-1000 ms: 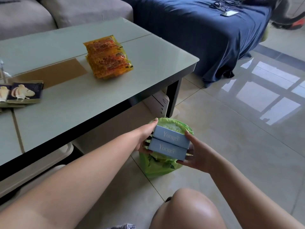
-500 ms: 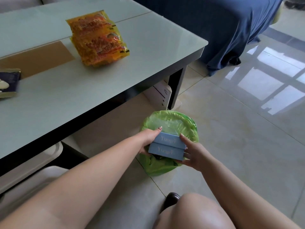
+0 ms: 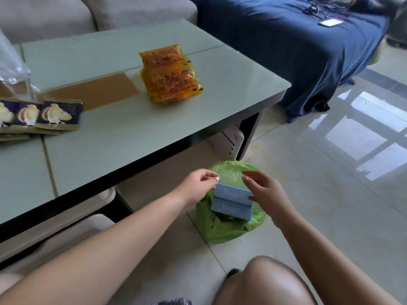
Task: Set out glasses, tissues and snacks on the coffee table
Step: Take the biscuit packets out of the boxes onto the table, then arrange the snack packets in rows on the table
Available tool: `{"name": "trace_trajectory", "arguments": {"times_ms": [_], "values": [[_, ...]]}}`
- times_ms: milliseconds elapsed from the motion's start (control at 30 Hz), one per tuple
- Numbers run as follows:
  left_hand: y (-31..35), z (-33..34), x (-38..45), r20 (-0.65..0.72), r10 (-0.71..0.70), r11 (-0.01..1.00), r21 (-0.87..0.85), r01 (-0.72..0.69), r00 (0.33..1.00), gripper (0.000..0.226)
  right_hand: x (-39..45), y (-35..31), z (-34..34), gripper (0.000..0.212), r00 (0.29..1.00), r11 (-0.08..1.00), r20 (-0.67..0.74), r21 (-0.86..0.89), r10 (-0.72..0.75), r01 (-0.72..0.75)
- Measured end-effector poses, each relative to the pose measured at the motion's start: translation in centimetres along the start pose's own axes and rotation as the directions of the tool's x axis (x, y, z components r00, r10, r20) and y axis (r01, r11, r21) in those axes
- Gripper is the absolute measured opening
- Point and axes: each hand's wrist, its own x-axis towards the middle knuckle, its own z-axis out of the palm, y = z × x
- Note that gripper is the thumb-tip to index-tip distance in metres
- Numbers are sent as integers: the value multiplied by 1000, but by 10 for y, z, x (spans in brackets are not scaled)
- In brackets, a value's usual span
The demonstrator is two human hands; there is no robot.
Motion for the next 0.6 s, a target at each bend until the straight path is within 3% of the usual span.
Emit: {"name": "trace_trajectory", "arguments": {"times_ms": [233,367,600], "values": [[38,-80,-103,-163,168,967,-163,-194,972,16,-37,-99,40,15,968,957,84,191,-238,219],[42,-137,-155,-274,195,948,-192,-252,942,14,-55,-150,82,13,946,930,162,286,-282,229],[14,-223,-215,-450,166,933,-216,-287,878,13,-69,-203,161,11,901,938,331,290,-282,188]]}}
